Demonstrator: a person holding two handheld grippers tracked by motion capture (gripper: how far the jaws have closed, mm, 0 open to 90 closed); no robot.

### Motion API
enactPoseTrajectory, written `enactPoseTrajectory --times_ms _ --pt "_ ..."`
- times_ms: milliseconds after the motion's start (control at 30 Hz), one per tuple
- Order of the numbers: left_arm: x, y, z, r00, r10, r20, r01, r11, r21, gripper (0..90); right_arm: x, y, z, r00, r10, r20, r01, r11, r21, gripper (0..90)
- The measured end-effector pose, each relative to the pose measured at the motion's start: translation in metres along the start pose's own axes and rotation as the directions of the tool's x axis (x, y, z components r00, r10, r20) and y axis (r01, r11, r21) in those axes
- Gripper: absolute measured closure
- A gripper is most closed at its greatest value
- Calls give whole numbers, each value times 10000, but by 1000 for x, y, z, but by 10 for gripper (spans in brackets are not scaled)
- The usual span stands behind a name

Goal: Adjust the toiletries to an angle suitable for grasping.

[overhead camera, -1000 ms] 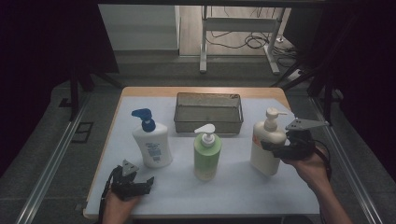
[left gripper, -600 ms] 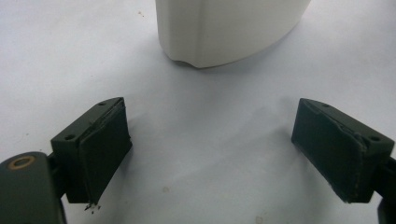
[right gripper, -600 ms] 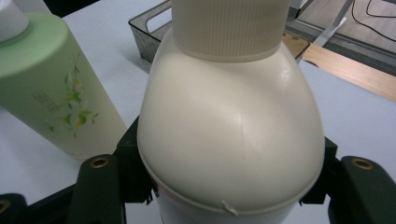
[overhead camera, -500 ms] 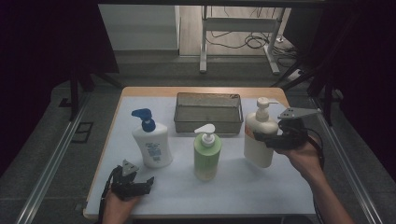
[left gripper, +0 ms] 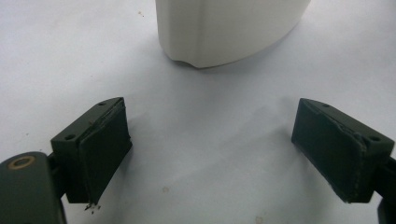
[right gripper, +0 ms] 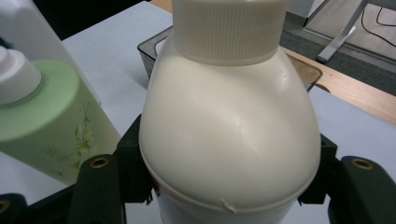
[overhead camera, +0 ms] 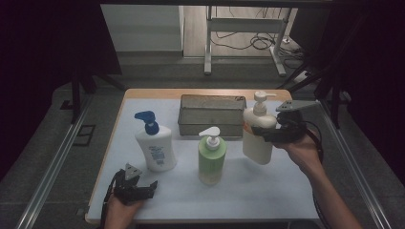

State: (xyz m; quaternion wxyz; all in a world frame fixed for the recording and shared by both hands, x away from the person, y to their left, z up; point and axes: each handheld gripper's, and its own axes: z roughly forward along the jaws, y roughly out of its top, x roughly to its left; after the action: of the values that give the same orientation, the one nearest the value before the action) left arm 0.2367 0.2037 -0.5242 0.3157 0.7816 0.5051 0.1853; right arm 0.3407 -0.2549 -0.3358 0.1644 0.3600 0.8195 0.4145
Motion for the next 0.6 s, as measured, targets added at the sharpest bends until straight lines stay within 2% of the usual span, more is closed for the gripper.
enactPoseTrajectory --times_ms 600 --pt "0 0 0 10000 -5 4 5 10000 3 110 5 38 19 9998 -194 -47 193 9997 -146 369"
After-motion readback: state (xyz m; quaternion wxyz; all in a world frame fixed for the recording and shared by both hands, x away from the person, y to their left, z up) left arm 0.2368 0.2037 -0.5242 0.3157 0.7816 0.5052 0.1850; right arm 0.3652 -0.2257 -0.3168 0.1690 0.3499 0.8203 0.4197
